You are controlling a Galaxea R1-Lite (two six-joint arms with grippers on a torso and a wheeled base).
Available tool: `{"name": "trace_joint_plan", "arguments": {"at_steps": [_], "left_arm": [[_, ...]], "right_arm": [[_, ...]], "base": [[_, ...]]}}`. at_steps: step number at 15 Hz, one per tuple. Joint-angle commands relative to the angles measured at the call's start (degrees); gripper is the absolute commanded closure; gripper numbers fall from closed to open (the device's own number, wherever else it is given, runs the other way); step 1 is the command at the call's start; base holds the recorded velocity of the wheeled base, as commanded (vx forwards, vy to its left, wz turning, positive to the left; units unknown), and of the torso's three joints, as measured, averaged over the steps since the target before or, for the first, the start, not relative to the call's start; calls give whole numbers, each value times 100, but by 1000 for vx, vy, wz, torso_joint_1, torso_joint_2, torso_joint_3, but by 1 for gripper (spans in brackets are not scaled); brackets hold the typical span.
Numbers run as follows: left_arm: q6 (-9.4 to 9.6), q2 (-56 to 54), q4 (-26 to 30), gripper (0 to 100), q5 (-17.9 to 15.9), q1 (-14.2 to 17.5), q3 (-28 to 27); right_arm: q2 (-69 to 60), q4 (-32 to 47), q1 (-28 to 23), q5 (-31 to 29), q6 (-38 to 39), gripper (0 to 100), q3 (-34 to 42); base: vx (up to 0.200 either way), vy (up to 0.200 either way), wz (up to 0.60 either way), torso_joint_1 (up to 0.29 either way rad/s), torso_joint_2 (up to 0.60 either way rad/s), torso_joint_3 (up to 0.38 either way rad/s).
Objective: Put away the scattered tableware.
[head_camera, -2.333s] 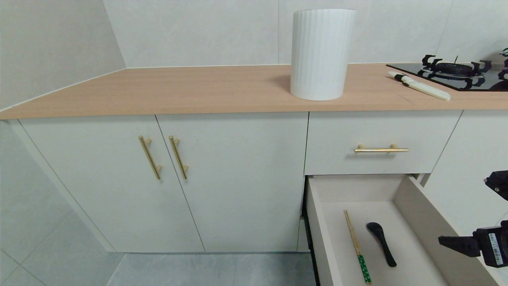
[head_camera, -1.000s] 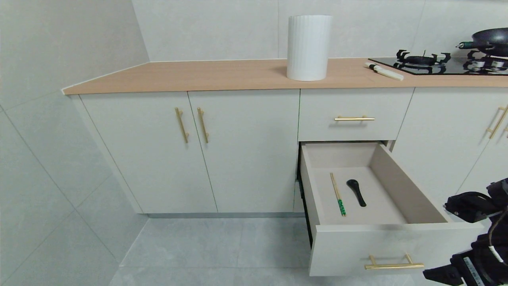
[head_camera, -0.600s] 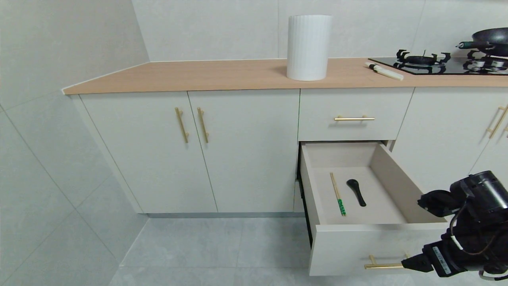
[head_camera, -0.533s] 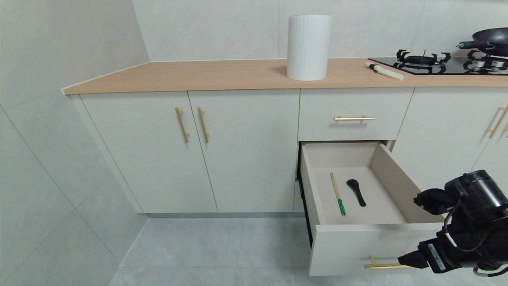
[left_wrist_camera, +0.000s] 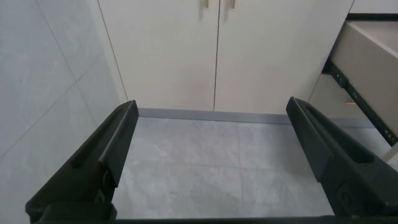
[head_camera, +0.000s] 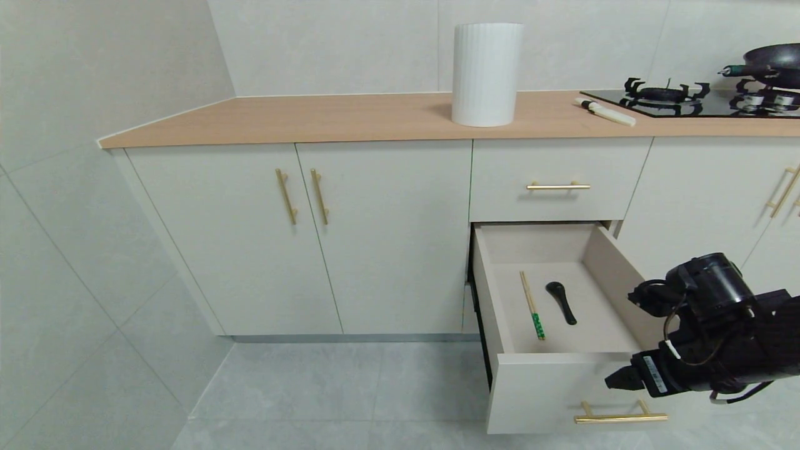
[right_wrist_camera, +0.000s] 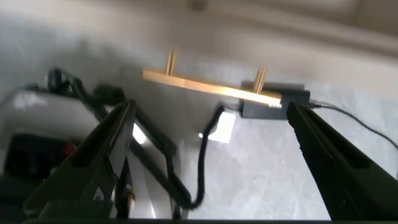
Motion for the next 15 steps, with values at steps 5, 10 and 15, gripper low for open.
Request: {"name": "trace_joint_plan", "arguments": {"at_steps": [5, 10, 15], "left_arm": [[-4, 0, -1, 0, 1, 1, 0], [-4, 0, -1, 0, 1, 1, 0], [-4, 0, -1, 0, 1, 1, 0]], "right_arm": [[606, 2, -203, 0, 157, 0, -768], [1414, 2, -388, 0, 157, 0, -1603], [2329, 2, -467, 0, 140, 0, -2930]], "base": [[0, 0, 0, 0, 0, 0], [0, 0, 0, 0, 0, 0], [0, 0, 0, 0, 0, 0]]}}
